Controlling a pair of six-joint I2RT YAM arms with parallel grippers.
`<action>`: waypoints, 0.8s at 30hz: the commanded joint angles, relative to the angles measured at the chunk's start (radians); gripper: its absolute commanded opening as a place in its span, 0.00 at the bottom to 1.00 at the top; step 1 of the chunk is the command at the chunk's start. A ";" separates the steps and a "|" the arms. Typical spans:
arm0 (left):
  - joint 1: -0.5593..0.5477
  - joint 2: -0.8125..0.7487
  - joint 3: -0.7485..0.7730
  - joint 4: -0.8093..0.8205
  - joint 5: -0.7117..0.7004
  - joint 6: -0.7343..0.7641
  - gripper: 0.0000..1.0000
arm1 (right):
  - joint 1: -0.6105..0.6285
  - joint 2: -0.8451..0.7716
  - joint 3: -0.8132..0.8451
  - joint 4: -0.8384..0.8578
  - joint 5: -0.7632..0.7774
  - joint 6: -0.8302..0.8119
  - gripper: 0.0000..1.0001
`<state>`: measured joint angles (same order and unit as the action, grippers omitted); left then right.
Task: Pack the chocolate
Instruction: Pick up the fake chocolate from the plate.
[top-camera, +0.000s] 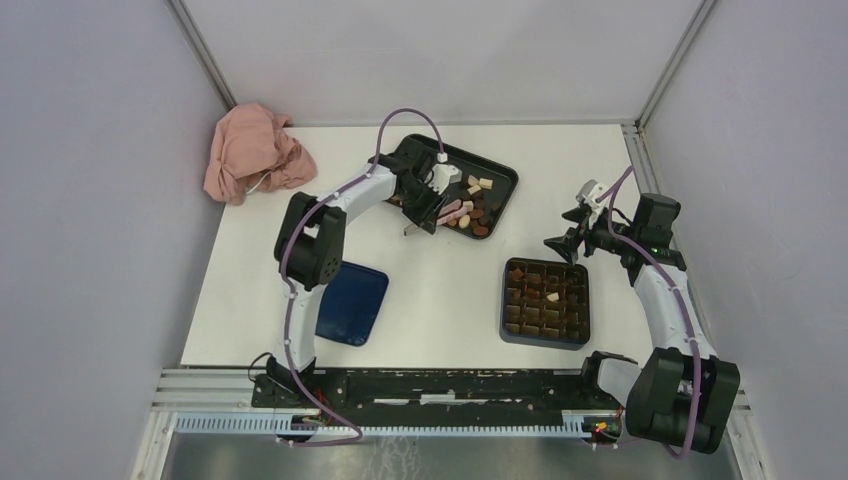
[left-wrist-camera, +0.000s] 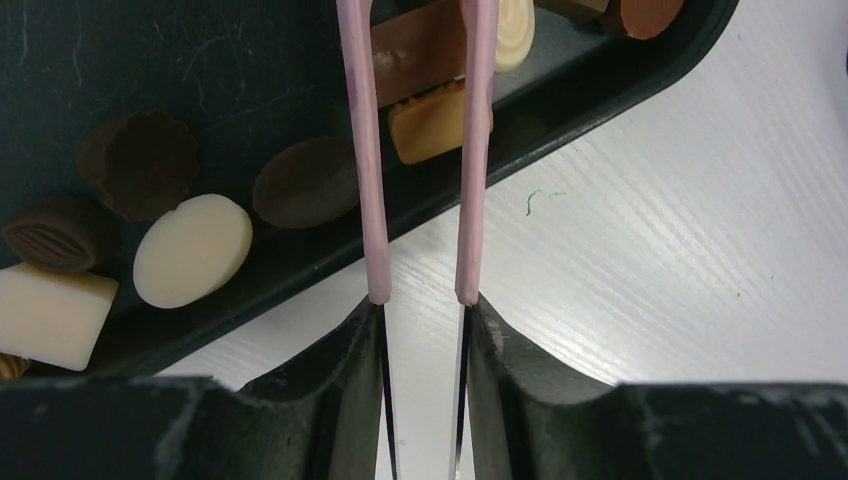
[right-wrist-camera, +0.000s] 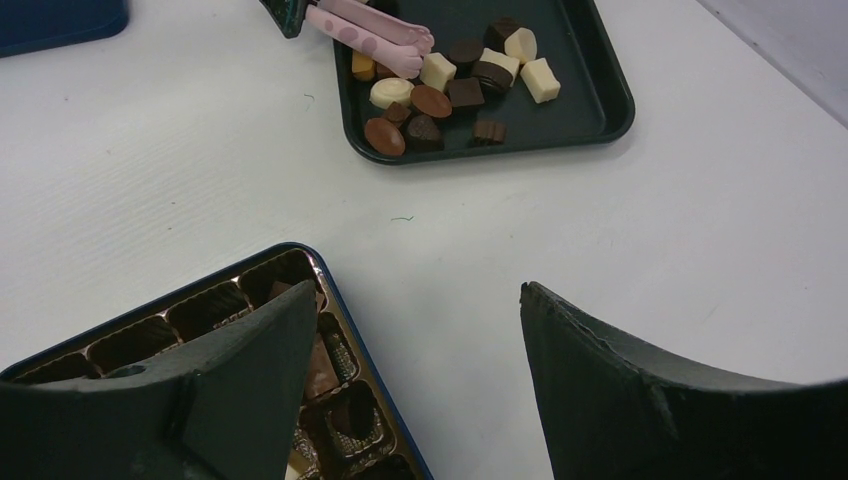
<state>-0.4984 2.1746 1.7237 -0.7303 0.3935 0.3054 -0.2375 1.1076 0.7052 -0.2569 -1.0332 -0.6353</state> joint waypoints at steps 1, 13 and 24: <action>0.007 0.022 0.079 -0.002 -0.005 0.037 0.39 | 0.003 -0.002 0.044 0.002 0.001 -0.020 0.80; 0.007 0.118 0.234 -0.125 -0.010 0.046 0.41 | 0.002 -0.008 0.054 -0.018 -0.004 -0.036 0.80; 0.006 0.158 0.292 -0.161 0.034 0.043 0.41 | 0.002 -0.012 0.057 -0.023 -0.011 -0.041 0.80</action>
<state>-0.4984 2.3188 1.9545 -0.9092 0.3962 0.3058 -0.2375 1.1076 0.7197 -0.2806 -1.0340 -0.6605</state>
